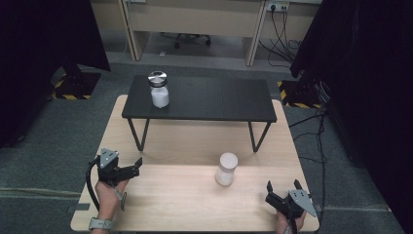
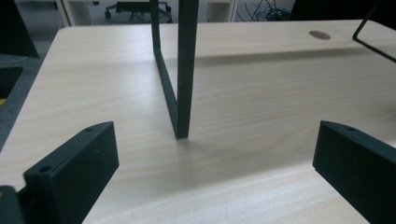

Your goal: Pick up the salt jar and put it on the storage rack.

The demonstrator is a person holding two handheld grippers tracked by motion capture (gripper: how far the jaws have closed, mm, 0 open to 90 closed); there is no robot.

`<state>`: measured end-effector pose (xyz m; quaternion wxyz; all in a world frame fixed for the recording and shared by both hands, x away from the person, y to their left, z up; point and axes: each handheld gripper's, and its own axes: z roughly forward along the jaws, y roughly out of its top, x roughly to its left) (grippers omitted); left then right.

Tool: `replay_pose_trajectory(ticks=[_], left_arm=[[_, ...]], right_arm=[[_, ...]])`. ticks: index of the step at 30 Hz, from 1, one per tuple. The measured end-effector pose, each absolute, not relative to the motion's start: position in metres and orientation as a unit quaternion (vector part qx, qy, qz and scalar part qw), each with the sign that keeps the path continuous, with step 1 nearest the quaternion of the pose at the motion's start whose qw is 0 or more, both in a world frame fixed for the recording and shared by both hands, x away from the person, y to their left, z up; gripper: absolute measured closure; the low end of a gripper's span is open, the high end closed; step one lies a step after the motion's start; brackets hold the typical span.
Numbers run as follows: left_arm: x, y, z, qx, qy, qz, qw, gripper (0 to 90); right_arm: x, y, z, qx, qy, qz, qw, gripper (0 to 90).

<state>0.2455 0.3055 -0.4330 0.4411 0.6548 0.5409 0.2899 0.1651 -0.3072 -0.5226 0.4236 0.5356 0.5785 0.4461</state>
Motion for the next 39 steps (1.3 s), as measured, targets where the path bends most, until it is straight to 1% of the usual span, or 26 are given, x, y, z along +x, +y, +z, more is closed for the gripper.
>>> replay_pose_trajectory(ticks=[11, 23, 39], left_arm=[[0.241, 0.309, -0.447, 0.654, 0.559, 0.280, 0.425, 0.0], [0.236, 0.315, -0.458, 0.647, 0.578, 0.264, 0.421, 0.0], [0.234, 0.320, -0.470, 0.650, 0.591, 0.253, 0.406, 0.0]], right_arm=[[0.166, -0.306, -0.522, 0.535, 0.581, 0.443, 0.424, 0.3], [0.166, -0.305, -0.522, 0.534, 0.584, 0.440, 0.425, 0.3], [0.166, -0.304, -0.522, 0.533, 0.584, 0.438, 0.428, 0.3]])
